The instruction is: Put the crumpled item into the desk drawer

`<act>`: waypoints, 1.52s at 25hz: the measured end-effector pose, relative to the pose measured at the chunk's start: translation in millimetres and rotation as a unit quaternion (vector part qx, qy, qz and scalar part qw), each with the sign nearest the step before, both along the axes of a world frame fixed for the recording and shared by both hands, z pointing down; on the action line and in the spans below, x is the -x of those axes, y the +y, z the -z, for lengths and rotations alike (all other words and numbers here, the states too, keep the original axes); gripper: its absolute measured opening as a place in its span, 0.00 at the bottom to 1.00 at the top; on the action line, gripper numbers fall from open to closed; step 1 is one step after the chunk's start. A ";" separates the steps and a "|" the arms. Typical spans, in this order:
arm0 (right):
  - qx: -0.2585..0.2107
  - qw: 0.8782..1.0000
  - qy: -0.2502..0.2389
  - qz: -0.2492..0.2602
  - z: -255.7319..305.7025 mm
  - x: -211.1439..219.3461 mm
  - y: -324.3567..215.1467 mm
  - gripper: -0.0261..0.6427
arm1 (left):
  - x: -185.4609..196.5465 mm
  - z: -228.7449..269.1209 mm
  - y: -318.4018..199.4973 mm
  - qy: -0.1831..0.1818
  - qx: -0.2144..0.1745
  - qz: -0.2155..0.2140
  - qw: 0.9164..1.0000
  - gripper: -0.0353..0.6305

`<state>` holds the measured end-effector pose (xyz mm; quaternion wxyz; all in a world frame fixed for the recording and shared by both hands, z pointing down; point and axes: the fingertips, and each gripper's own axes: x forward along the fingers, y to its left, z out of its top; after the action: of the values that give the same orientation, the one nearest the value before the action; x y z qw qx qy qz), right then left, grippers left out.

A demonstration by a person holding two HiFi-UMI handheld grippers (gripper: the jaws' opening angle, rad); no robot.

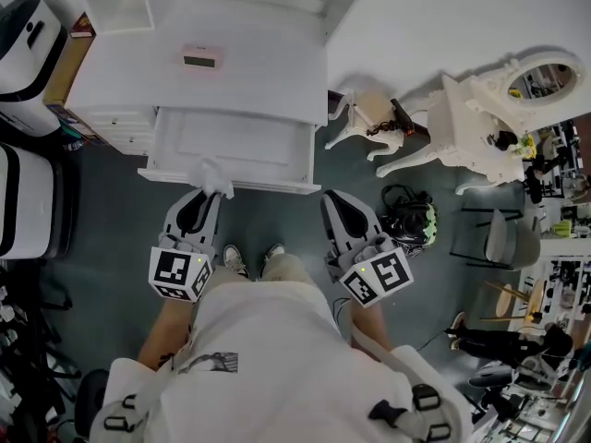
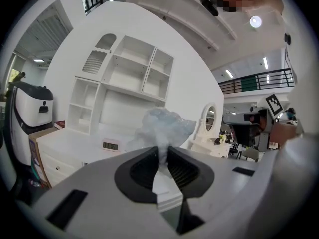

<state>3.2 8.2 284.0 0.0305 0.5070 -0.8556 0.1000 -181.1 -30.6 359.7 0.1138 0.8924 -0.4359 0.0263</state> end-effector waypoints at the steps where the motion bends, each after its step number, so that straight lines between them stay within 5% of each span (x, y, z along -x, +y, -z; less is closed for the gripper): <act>1: 0.001 1.000 0.001 -0.001 -0.5 -2.6 -4.2 0.05 | -3.9 -0.3 -3.3 -0.003 0.000 -0.004 1.000 0.15; 15: -0.028 0.999 -0.025 0.025 9.3 -49.2 -83.2 0.05 | -47.8 17.4 -58.5 -0.038 -0.018 0.021 0.999 0.15; 38: 0.024 0.995 -0.052 0.079 -49.0 -70.8 -150.1 0.05 | -80.3 -32.3 -109.0 -0.086 0.040 0.058 0.994 0.15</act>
<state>74.0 -141.9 333.1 0.0060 0.4313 -0.8907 0.1434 -100.8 -139.6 392.0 0.1132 0.8547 -0.4938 0.1136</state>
